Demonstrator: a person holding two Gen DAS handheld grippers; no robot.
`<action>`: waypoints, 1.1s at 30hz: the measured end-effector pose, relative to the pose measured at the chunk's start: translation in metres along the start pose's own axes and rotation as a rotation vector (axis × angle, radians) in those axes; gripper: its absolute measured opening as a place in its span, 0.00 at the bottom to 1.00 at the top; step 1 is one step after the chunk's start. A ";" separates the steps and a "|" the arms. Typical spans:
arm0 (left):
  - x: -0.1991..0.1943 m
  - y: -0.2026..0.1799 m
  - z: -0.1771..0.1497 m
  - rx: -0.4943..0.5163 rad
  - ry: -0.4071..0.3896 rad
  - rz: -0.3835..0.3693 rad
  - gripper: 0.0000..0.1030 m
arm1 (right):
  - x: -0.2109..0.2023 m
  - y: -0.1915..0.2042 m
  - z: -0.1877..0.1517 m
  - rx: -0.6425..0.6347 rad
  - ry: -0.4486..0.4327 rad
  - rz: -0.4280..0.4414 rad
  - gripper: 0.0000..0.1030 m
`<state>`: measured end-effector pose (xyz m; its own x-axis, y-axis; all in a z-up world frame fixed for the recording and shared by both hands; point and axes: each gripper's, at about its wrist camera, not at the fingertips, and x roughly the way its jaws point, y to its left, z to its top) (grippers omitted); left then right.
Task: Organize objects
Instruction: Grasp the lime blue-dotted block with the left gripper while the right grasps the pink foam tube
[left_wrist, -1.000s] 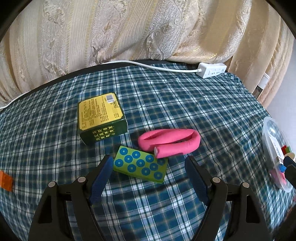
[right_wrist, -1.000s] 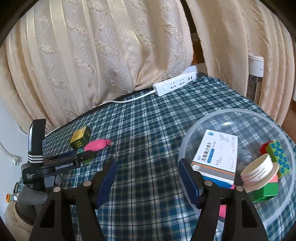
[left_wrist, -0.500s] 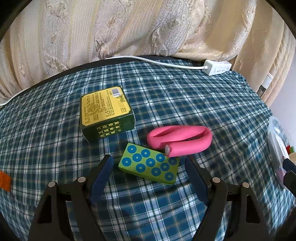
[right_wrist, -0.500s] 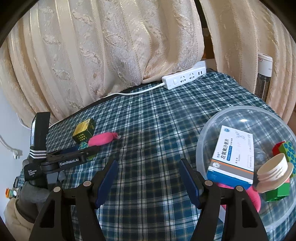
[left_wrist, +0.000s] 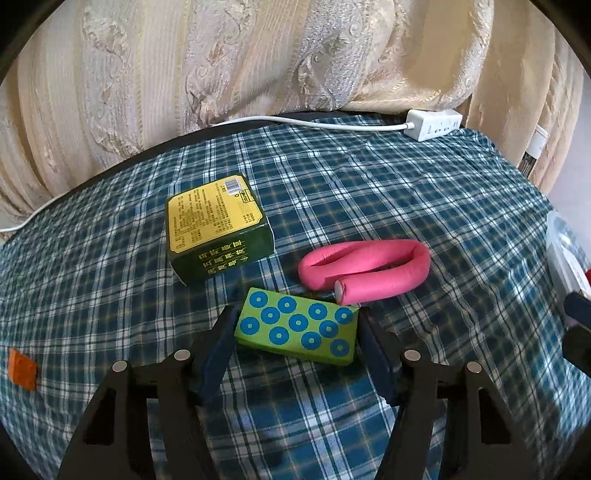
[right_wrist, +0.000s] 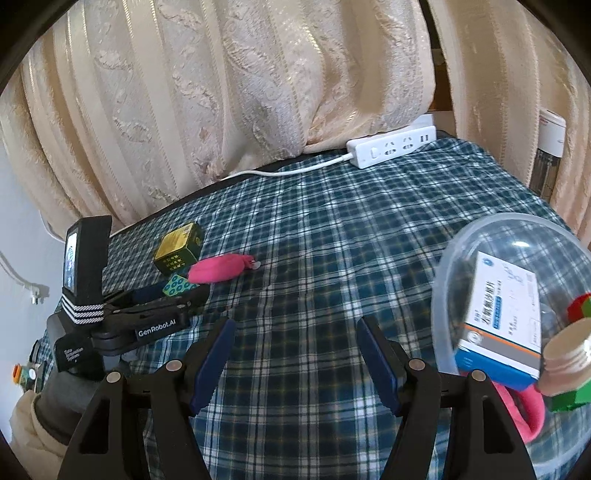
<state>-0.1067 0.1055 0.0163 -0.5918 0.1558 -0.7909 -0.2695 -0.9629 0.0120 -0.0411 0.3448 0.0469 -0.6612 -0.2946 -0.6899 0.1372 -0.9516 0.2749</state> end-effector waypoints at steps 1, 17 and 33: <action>-0.002 -0.001 0.000 0.005 -0.004 0.004 0.63 | 0.002 0.002 0.001 -0.007 0.003 0.003 0.70; -0.053 0.038 -0.013 -0.116 -0.072 0.025 0.63 | 0.055 0.039 0.027 -0.113 0.067 0.060 0.70; -0.057 0.061 -0.019 -0.191 -0.069 0.017 0.63 | 0.112 0.078 0.052 -0.226 0.115 0.118 0.70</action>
<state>-0.0754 0.0342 0.0505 -0.6474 0.1477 -0.7477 -0.1143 -0.9888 -0.0963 -0.1432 0.2424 0.0258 -0.5445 -0.4003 -0.7371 0.3782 -0.9015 0.2102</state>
